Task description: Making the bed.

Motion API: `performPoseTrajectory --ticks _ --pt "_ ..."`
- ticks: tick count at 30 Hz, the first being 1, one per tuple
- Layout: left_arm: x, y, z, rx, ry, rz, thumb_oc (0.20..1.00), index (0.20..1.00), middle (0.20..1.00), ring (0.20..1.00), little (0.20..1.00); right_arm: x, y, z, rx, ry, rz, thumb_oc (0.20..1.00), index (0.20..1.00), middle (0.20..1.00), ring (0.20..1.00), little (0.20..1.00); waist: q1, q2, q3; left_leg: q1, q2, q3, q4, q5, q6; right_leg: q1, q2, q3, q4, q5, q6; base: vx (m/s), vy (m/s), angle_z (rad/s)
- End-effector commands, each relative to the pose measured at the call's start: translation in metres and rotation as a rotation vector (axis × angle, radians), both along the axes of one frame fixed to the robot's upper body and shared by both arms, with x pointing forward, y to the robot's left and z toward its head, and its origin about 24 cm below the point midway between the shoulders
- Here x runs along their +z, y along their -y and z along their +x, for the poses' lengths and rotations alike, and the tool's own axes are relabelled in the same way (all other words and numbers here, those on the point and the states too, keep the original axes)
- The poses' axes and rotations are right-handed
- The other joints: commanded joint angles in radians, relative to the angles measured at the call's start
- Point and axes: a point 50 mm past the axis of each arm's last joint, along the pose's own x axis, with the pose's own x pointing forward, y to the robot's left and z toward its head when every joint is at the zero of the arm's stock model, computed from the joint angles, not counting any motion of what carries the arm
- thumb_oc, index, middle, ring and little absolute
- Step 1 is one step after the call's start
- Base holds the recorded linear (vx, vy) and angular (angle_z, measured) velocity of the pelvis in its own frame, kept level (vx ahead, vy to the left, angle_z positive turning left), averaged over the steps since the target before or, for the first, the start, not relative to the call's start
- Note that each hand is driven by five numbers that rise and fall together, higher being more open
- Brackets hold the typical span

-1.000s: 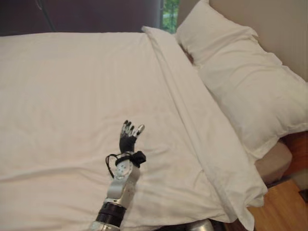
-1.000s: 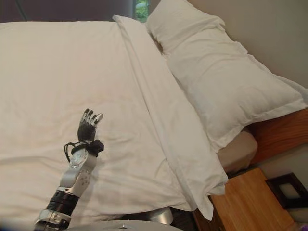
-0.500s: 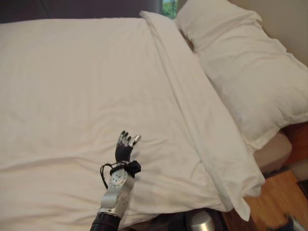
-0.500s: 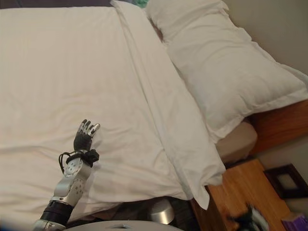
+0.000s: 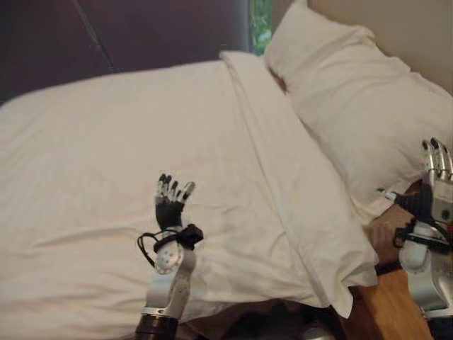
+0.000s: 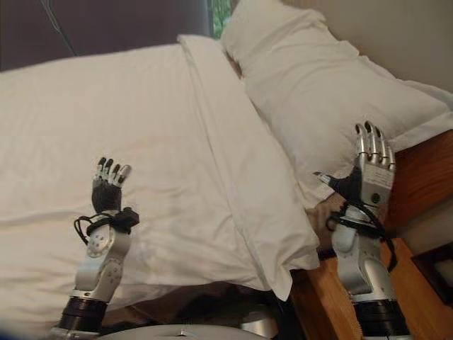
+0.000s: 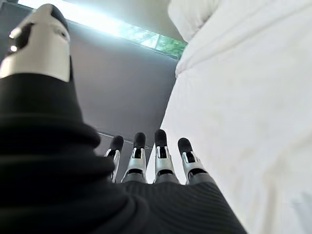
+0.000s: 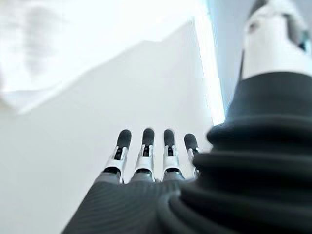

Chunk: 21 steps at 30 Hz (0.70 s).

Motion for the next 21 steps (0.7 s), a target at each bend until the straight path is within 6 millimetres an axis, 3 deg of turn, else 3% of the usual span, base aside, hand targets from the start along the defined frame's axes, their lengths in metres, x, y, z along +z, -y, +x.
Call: performPoseTrajectory --ticks 1,2,3,4,5,6,9,10,11,12,13,14,15,16,17,18,20,21 --pt "0.036 -0.028 0.004 0.039 0.169 0.107 1.0 1.0 1.0 1.0 1.0 0.015 -0.009 0.007 0.155 0.14 0.319 0.2 0.2 0.2 0.2 0.2 0.009 -0.108 0.007 -0.101 0.037 -0.013 0.014 0.09 -0.033 0.056 0.003 -0.048 0.042 -0.117 -0.07 -0.19 -0.076 0.12" --pt "0.042 -0.024 0.006 0.01 0.208 0.082 1.0 1.0 1.0 1.0 1.0 0.023 -0.024 0.024 0.3 0.184 0.518 0.2 0.2 0.2 0.2 0.2 0.028 -0.109 0.034 -0.128 0.039 -0.071 0.065 0.079 -0.042 0.071 0.017 -0.048 0.019 -0.123 -0.089 -0.28 -0.138 0.14" --pt "0.044 -0.021 0.009 0.001 0.222 0.066 1.0 1.0 1.0 1.0 1.0 0.026 -0.029 0.031 0.36 0.194 0.598 0.2 0.2 0.2 0.2 0.2 0.037 -0.119 0.044 -0.145 0.029 -0.107 0.124 0.049 -0.043 0.067 0.02 -0.05 0.021 -0.116 -0.102 -0.43 -0.222 0.05" --pt "0.045 -0.019 0.011 -0.008 0.228 0.042 1.0 1.0 1.0 1.0 1.0 0.024 -0.035 0.034 0.426 0.205 0.724 0.2 0.2 0.2 0.2 0.2 0.047 -0.137 0.055 -0.155 0.0 -0.14 0.213 -0.023 -0.032 0.052 0.015 -0.067 0.032 -0.1 -0.112 -0.43 -0.269 0.04" --pt "0.044 -0.015 0.012 -0.057 0.241 -0.005 1.0 1.0 1.0 1.0 1.0 0.015 -0.042 0.04 0.534 0.196 0.971 0.2 0.2 0.2 0.2 0.2 0.056 -0.168 0.055 -0.148 -0.045 -0.174 0.377 -0.133 -0.002 0.029 0.0 -0.107 0.058 -0.08 -0.128 -0.4 -0.238 0.12" --pt "0.043 -0.014 0.011 -0.077 0.243 -0.018 1.0 1.0 1.0 1.0 1.0 0.012 -0.048 0.044 0.595 0.184 1.078 0.2 0.2 0.2 0.2 0.2 0.063 -0.177 0.05 -0.142 -0.062 -0.186 0.47 -0.172 0.008 0.02 -0.003 -0.124 0.061 -0.068 -0.139 -0.26 -0.152 0.34" --pt "0.04 -0.015 0.01 -0.091 0.233 -0.017 1.0 1.0 1.0 1.0 1.0 0.006 -0.053 0.046 0.645 0.179 1.193 0.2 0.2 0.2 0.2 0.2 0.068 -0.181 0.041 -0.135 -0.071 -0.204 0.541 -0.204 0.015 0.007 -0.005 -0.143 0.064 -0.059 -0.146 -0.14 -0.012 0.39" --pt "0.03 -0.016 0.008 -0.11 0.188 -0.007 1.0 1.0 1.0 1.0 1.0 -0.007 -0.066 0.048 0.718 0.143 1.338 0.2 0.2 0.2 0.2 0.2 0.072 -0.18 0.025 -0.071 -0.081 -0.227 0.566 -0.253 0.027 -0.011 -0.004 -0.181 0.07 -0.052 -0.144 -0.15 0.088 0.26" --pt "0.024 -0.019 0.007 -0.112 0.156 -0.004 1.0 1.0 1.0 1.0 1.0 -0.011 -0.07 0.048 0.733 0.127 1.378 0.2 0.2 0.2 0.2 0.2 0.066 -0.167 0.014 -0.028 -0.084 -0.22 0.535 -0.264 0.026 -0.017 -0.002 -0.197 0.068 -0.05 -0.141 -0.19 0.229 0.26" --pt "0.01 -0.017 0.007 -0.13 0.09 0.011 1.0 1.0 1.0 1.0 1.0 -0.019 -0.075 0.05 0.742 0.118 1.438 0.2 0.2 0.2 0.2 0.2 0.048 -0.145 -0.003 0.051 -0.098 -0.211 0.418 -0.309 0.028 -0.033 0.007 -0.223 0.073 -0.047 -0.119 -0.21 0.314 0.54" --pt "0.013 -0.016 0.01 -0.177 0.091 0.041 1.0 1.0 1.0 1.0 1.0 -0.02 -0.079 0.051 0.768 0.125 1.493 0.2 0.2 0.2 0.2 0.2 0.036 -0.133 -0.014 0.086 -0.13 -0.212 0.264 -0.33 0.037 -0.079 -0.002 -0.234 0.092 -0.027 -0.094 -0.17 0.258 0.9" --pt "0.013 -0.016 0.01 -0.177 0.091 0.041 1.0 1.0 1.0 1.0 1.0 -0.02 -0.079 0.051 0.769 0.125 1.494 0.2 0.2 0.2 0.2 0.2 0.035 -0.135 -0.017 0.089 -0.134 -0.211 0.251 -0.324 0.038 -0.082 -0.004 -0.235 0.093 -0.028 -0.094 -0.21 0.185 1.25" --pt "0.014 -0.018 0.012 -0.191 0.092 0.042 1.0 1.0 1.0 1.0 1.0 -0.024 -0.072 0.052 0.72 0.127 1.49 0.2 0.2 0.2 0.2 0.2 0.029 -0.127 -0.017 0.111 -0.131 -0.211 0.162 -0.292 0.028 -0.104 -0.009 -0.251 0.107 -0.002 -0.081 -0.15 0.147 1.03" --pt "0.009 -0.014 0.019 -0.19 0.06 0.027 1.0 1.0 1.0 1.0 1.0 -0.031 -0.078 0.053 0.707 0.119 1.526 0.2 0.2 0.2 0.2 0.2 0.017 -0.125 -0.016 0.135 -0.146 -0.216 0.063 -0.258 0.027 -0.147 -0.007 -0.256 0.143 0.021 -0.063 -0.3 0.151 0.82" --pt "0.006 -0.018 0.016 -0.209 0.052 0.019 1.0 1.0 1.0 1.0 1.0 -0.04 -0.083 0.051 0.705 0.116 1.606 0.2 0.2 0.2 0.2 0.2 0.003 -0.131 -0.006 0.16 -0.152 -0.215 -0.012 -0.251 0.02 -0.213 -0.01 -0.216 0.201 0.098 -0.004 -0.23 0.088 0.51" --pt "0.006 -0.019 0.016 -0.209 0.052 0.02 1.0 1.0 1.0 1.0 1.0 -0.04 -0.083 0.051 0.706 0.116 1.607 0.2 0.2 0.2 0.2 0.2 0.005 -0.132 -0.009 0.157 -0.153 -0.213 -0.012 -0.252 0.021 -0.218 -0.011 -0.213 0.204 0.098 -0.003 -0.21 0.016 0.54" --pt "-0.004 -0.02 0.014 -0.208 0.012 0.03 1.0 1.0 1.0 1.0 1.0 -0.051 -0.09 0.048 0.687 0.11 1.68 0.2 0.2 0.2 0.2 0.2 -0.004 -0.128 -0.006 0.133 -0.144 -0.223 -0.012 -0.235 0.02 -0.256 0.006 -0.129 0.213 0.12 0.024 -0.15 0.018 0.45" --pt "-0.008 -0.021 0.015 -0.222 -0.009 0.035 1.0 1.0 1.0 1.0 1.0 -0.051 -0.091 0.051 0.671 0.113 1.676 0.2 0.2 0.2 0.2 0.2 -0.002 -0.123 -0.002 0.115 -0.136 -0.224 -0.012 -0.225 0.021 -0.245 -0.018 -0.1 0.183 0.119 0.016 -0.13 0.012 0.3"
